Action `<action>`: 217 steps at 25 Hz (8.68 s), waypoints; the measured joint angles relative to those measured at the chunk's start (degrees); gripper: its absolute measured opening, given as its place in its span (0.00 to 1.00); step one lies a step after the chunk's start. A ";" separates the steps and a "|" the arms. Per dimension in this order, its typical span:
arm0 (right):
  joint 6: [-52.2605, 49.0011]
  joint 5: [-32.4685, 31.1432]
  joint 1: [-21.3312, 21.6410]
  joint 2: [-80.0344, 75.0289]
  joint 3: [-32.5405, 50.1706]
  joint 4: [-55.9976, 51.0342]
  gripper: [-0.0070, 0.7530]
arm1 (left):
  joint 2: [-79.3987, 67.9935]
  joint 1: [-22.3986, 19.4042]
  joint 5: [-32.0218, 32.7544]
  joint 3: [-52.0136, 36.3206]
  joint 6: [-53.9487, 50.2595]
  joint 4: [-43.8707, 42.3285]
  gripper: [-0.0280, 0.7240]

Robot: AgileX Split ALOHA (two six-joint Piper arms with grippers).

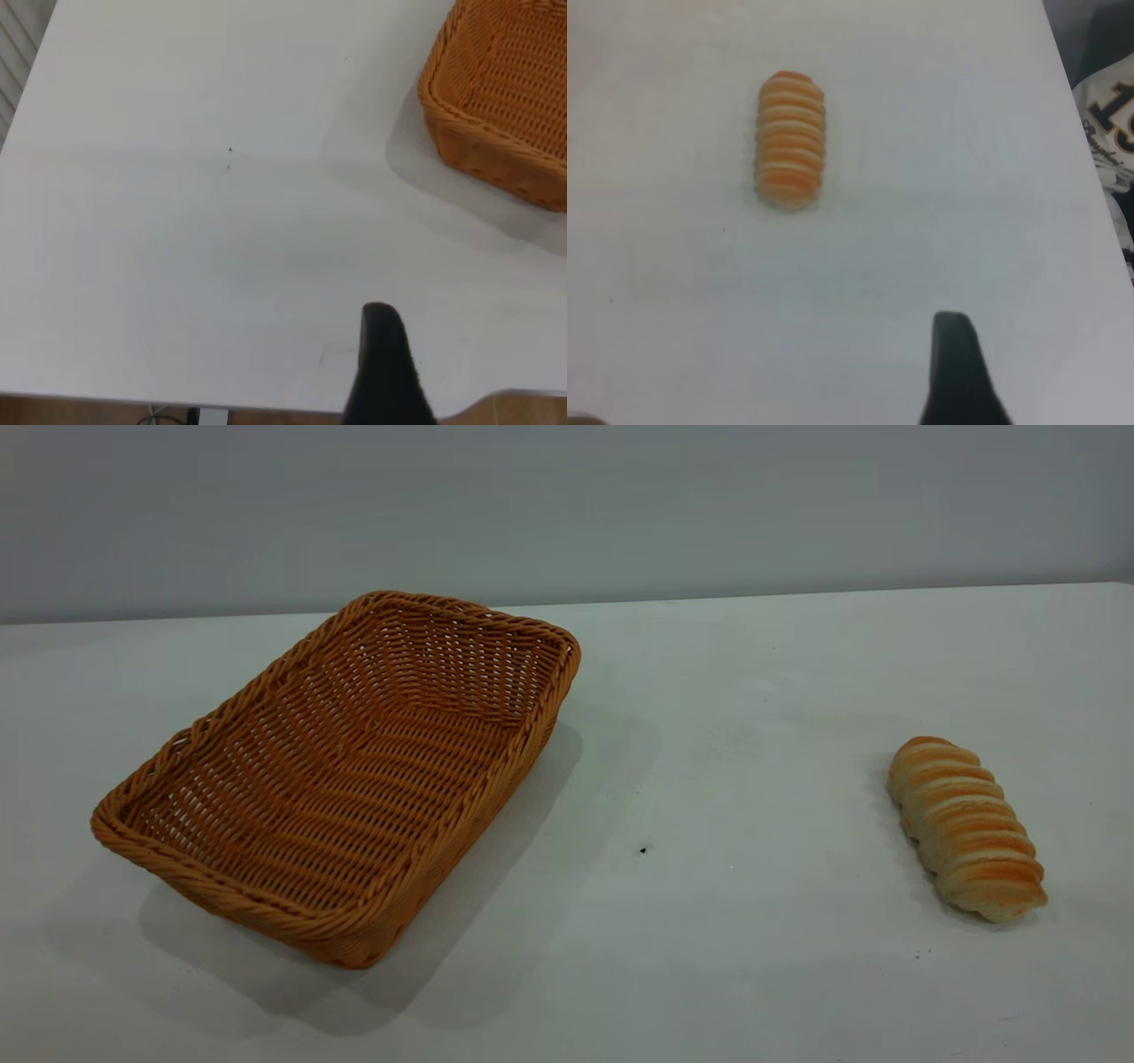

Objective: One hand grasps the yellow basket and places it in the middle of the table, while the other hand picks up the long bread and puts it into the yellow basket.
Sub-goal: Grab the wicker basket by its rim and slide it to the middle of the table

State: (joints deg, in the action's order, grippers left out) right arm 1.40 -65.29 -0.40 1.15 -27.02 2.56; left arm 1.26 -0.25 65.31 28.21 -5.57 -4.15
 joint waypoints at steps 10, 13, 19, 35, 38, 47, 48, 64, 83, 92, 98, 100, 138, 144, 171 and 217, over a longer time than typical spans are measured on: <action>0.00 0.00 0.00 0.00 0.00 0.00 0.69 | 0.00 0.00 0.00 0.00 0.06 0.00 0.78; 0.00 0.00 0.00 0.00 0.00 0.00 0.69 | 0.00 0.00 0.00 0.00 0.06 0.00 0.78; 0.00 0.00 0.00 0.00 0.00 0.00 0.69 | 0.00 0.00 0.00 0.00 0.06 0.00 0.78; 0.00 0.00 0.00 0.00 0.00 0.00 0.69 | 0.00 0.00 0.00 0.00 0.06 0.00 0.78; 0.00 0.00 0.00 0.00 0.00 0.00 0.69 | 0.00 0.00 0.00 0.00 0.01 0.00 0.78; 0.00 0.00 -0.60 0.00 0.00 0.00 0.69 | 0.00 4.86 0.00 0.00 -0.04 0.00 0.78; 0.00 0.00 -1.27 0.00 0.00 0.00 0.69 | 0.00 5.39 0.00 0.00 0.01 0.00 0.78; -1.06 0.39 -8.25 -1.36 -1.60 0.59 0.69 | -6.08 7.97 -2.89 0.54 -4.47 0.46 0.78; -5.36 21.81 -8.25 -42.60 -12.67 11.63 0.71 | -56.06 7.97 -38.41 1.17 -6.20 7.76 0.78; -5.41 24.24 -8.25 -52.54 -12.67 7.27 0.71 | -73.88 7.97 -34.79 12.45 -6.30 15.98 0.78; -4.92 24.66 -8.25 -53.73 -12.67 4.43 0.71 | -83.50 7.97 -29.18 18.48 -11.69 18.30 0.78; -4.92 24.71 -8.25 -53.73 -12.67 4.12 0.71 | -86.21 7.97 -27.67 18.66 -16.56 17.03 0.78; 0.90 25.10 -18.53 -53.74 -12.67 -3.37 0.71 | -107.87 7.97 -43.96 19.63 -47.88 18.98 0.78; 0.90 25.10 -18.53 -53.74 -12.67 -3.43 0.71 | -110.42 7.97 -49.35 19.69 -47.65 19.16 0.78; 0.97 25.05 -18.53 -53.74 -12.67 -3.49 0.71 | -107.21 8.27 -59.06 19.69 -41.44 19.27 0.19; 1.05 24.66 -18.53 -53.74 -12.67 -2.56 0.71 | -117.99 12.55 -52.02 33.96 7.37 26.59 0.31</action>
State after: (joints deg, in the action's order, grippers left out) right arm 2.45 -40.63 -18.93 -52.60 -39.69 0.00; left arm -116.73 12.30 13.29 62.17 1.80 22.44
